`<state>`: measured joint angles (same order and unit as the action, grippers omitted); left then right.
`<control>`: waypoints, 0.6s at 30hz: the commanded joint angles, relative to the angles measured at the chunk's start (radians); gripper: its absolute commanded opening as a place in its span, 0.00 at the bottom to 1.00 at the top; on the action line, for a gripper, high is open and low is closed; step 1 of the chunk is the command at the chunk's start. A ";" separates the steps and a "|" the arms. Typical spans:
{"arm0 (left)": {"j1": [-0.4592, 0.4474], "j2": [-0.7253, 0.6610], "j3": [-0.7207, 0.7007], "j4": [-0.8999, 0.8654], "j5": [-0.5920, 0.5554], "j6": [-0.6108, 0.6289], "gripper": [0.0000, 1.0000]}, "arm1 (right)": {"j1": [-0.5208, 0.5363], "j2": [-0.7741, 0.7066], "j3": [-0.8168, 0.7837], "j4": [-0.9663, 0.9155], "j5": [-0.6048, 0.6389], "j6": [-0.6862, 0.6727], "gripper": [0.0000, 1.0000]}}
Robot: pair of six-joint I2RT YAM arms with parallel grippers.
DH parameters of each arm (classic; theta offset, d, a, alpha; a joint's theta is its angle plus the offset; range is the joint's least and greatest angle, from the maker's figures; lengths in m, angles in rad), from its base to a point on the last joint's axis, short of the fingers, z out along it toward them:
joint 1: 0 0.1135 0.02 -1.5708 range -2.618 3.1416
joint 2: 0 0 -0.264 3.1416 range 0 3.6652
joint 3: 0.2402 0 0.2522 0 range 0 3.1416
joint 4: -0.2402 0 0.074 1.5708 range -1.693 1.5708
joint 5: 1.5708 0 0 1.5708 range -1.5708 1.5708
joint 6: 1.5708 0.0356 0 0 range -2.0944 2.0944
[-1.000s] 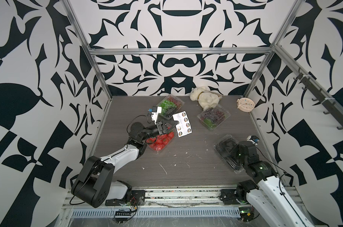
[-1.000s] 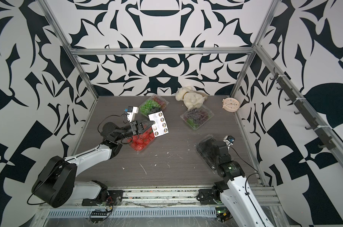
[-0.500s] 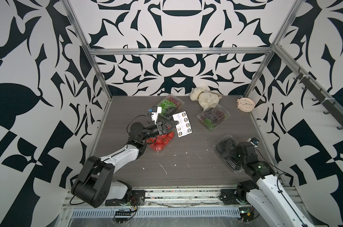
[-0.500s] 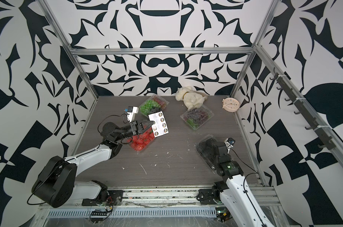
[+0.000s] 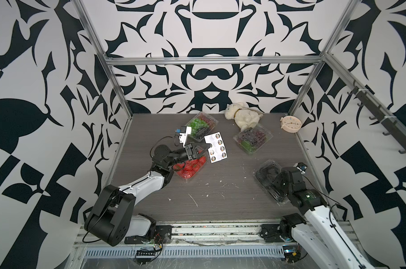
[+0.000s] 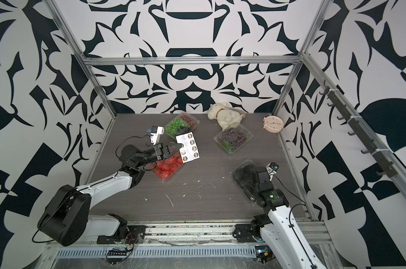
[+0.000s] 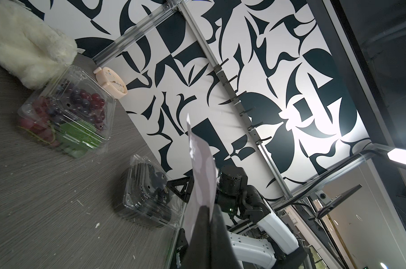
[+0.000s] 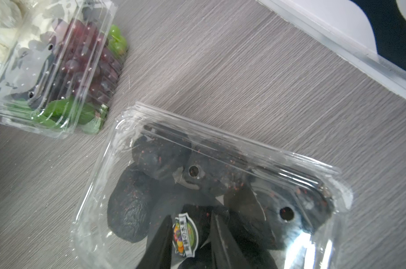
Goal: Label fruit boxes
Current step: Stick the label on the fruit box.
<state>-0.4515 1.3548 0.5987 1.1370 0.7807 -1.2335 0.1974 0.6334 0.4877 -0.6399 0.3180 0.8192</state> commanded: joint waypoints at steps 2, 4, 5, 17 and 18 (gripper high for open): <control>0.004 -0.006 -0.013 0.023 0.013 0.011 0.00 | -0.003 0.048 0.065 0.004 -0.030 -0.034 0.27; 0.004 -0.006 -0.012 0.021 0.014 0.012 0.00 | -0.003 0.077 0.073 0.027 -0.057 -0.044 0.15; 0.005 -0.005 -0.011 0.020 0.011 0.014 0.00 | -0.003 0.089 0.075 0.033 -0.068 -0.044 0.13; 0.005 -0.006 -0.012 0.013 0.013 0.019 0.00 | -0.004 0.091 0.029 -0.026 -0.010 0.012 0.12; 0.005 -0.005 -0.012 0.013 0.012 0.019 0.00 | -0.003 0.088 0.027 -0.035 -0.006 0.020 0.12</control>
<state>-0.4515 1.3548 0.5987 1.1358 0.7822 -1.2312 0.1974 0.7345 0.5240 -0.6361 0.2745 0.8124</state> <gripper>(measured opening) 0.042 0.123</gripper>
